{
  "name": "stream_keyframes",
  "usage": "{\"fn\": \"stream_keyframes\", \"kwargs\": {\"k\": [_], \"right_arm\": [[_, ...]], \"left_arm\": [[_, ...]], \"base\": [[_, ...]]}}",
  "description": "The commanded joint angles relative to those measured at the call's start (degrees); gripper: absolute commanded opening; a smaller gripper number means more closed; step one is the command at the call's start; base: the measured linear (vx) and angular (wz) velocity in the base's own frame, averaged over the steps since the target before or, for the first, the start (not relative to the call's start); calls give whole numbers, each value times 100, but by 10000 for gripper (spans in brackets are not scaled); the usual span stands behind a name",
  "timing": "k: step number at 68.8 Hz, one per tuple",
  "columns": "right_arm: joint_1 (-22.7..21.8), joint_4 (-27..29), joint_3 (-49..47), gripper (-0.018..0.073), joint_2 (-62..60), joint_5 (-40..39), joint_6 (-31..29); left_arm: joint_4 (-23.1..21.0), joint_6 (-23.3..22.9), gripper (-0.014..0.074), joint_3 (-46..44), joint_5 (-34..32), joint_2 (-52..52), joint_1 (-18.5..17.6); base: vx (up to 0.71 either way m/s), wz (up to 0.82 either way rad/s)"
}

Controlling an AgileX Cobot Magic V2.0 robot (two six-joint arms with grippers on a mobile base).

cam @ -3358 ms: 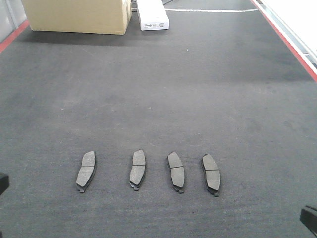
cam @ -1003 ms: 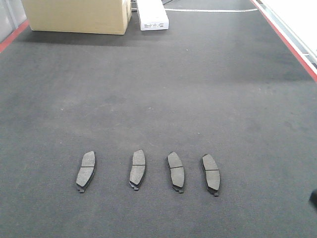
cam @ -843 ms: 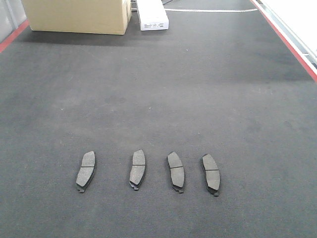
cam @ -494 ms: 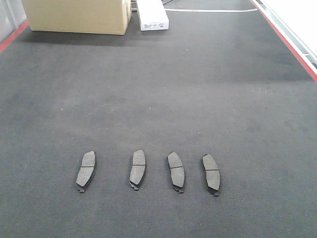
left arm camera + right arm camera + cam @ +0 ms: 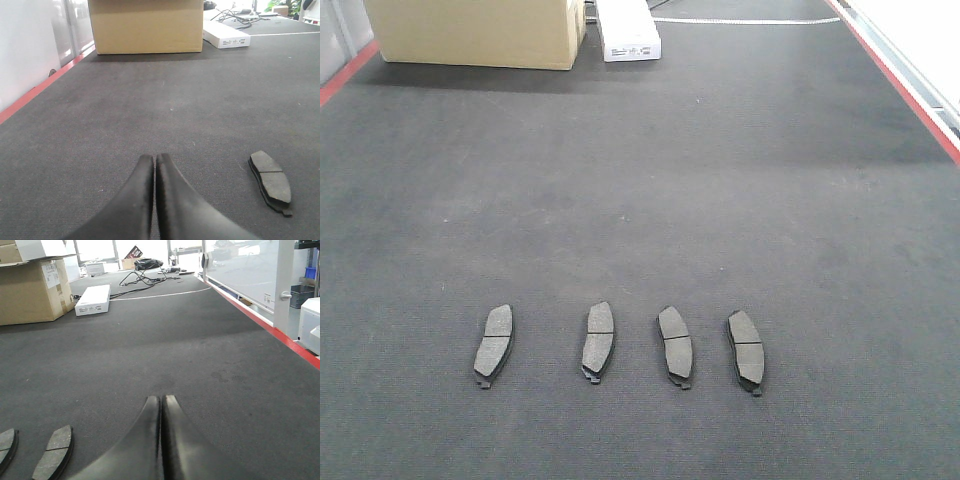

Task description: Move and align brake pads A on conveyor

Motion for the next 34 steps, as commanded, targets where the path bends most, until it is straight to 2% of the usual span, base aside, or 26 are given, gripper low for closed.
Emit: {"fn": "stream_keyframes", "kwargs": {"k": [1, 34], "right_arm": [[-33, -46, 110, -10, -92, -458, -1], [-33, -46, 110, -10, -92, -458, -1]], "left_arm": [[-58, -9, -6, -79, -433, -72, 3], [-58, -9, -6, -79, -433, -72, 3]], "base": [[0, 0], [0, 0]]}}
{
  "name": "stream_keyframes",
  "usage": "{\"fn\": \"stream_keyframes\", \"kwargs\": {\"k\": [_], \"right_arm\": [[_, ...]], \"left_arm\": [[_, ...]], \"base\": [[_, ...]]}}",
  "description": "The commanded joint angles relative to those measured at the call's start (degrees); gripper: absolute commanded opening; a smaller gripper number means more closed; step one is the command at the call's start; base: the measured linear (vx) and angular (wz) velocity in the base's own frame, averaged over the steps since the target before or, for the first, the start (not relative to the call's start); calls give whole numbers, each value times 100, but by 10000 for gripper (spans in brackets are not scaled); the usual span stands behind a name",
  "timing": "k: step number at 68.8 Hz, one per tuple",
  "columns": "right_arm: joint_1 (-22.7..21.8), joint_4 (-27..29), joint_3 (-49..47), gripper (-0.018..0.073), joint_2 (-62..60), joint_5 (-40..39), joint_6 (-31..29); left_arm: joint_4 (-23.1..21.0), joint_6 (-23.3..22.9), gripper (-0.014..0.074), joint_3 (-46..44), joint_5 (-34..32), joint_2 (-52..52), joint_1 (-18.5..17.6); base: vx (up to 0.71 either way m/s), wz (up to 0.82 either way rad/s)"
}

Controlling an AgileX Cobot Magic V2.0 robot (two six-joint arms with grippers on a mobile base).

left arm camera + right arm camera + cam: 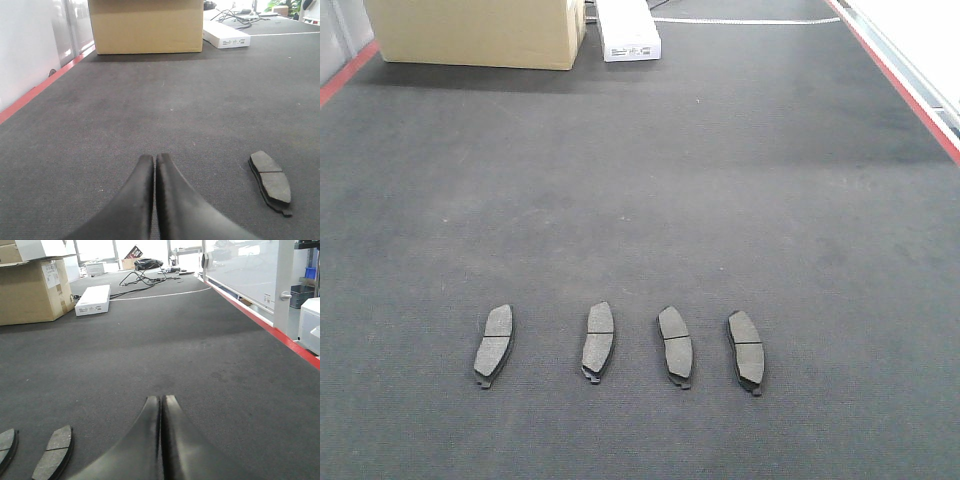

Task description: Move and align brake pads A on conveyor

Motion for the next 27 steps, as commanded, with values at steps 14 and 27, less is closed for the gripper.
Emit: {"fn": "stream_keyframes", "kwargs": {"k": [14, 27], "right_arm": [[-33, -42, 110, -10, -92, -458, -1], [-33, -42, 110, -10, -92, -458, -1]], "left_arm": [[-58, -9, -6, -79, -433, -72, 3], [-58, -9, -6, -79, -433, -72, 3]], "base": [[0, 0], [0, 0]]}}
